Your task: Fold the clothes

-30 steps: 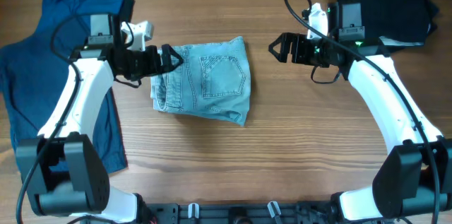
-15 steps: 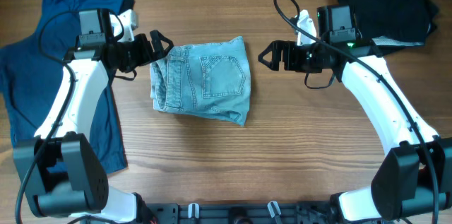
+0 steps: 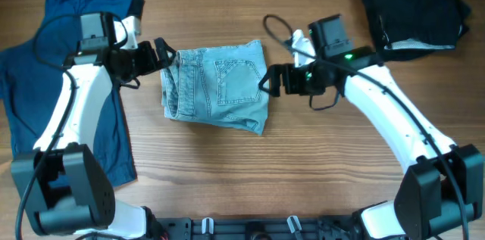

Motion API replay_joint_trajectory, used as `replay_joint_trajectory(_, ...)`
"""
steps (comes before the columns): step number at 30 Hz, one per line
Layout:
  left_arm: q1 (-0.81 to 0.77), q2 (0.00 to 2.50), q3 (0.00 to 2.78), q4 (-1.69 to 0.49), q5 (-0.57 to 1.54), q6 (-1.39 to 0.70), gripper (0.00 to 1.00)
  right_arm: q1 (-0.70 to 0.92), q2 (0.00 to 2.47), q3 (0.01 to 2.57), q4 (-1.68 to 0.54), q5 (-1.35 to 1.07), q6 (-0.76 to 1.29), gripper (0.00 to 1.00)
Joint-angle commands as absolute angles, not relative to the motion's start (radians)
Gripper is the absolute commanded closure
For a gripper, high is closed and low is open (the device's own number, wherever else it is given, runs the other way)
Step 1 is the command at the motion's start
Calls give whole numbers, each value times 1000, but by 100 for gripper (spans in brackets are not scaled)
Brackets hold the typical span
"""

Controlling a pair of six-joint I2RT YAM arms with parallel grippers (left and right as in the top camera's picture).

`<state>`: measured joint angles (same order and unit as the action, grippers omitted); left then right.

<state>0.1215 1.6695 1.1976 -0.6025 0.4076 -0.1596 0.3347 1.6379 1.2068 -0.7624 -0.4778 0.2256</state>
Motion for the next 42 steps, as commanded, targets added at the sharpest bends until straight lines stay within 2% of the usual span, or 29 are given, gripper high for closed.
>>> replay_joint_trajectory(1, 171, 1608, 1199, -552, 380, -136, 0, 409, 1652, 1165, -756, -464, 182, 1)
replay_joint_trajectory(3, 178, 1608, 1199, -541, 380, -139, 0, 461, 1655, 1147, -760, -460, 167, 12)
replay_joint_trajectory(7, 178, 1608, 1199, -530, 376, -139, 0, 560, 1662, 1108, -722, -460, 157, 56)
replay_joint_trajectory(8, 178, 1608, 1199, -530, 358, -139, 0, 583, 1668, 1100, -694, -458, 157, 71)
replay_joint_trajectory(11, 178, 1608, 1199, -530, 353, -139, 0, 605, 1710, 1099, -652, -398, 160, 85)
replay_joint_trajectory(13, 178, 1608, 1199, -530, 353, -139, 0, 605, 1784, 1099, -604, -396, 164, 88)
replay_joint_trajectory(15, 178, 1608, 1199, -532, 353, -139, 0, 605, 1858, 1099, -579, -395, 201, 96)
replay_joint_trajectory(19, 178, 1608, 1199, -539, 353, -139, 0, 577, 1913, 1099, -580, -343, 248, 96)
replay_joint_trajectory(25, 178, 1608, 1199, -542, 353, -139, 0, 394, 1911, 1099, -507, -269, 291, 96)
replay_joint_trajectory(29, 172, 1608, 1199, -542, 354, -139, 0, 278, 1913, 1099, -287, -262, 290, 94)
replay_joint_trajectory(32, 172, 1609, 1199, -542, 354, -139, 0, 234, 1931, 1099, -41, -268, 297, 93)
replay_joint_trajectory(34, 172, 1611, 1199, -542, 354, -139, 0, 221, 1936, 1106, 29, -300, 322, 91)
replay_joint_trajectory(36, 172, 1612, 1199, -542, 354, -138, 0, 215, 1933, 1145, -48, -346, 319, 80)
replay_joint_trajectory(39, 172, 1612, 1199, -539, 352, -134, 0, 215, 1887, 1243, -292, -455, 284, 46)
replay_joint_trajectory(42, 173, 1612, 1199, -540, 339, -134, 0, 224, 1790, 1305, -510, -579, 270, 24)
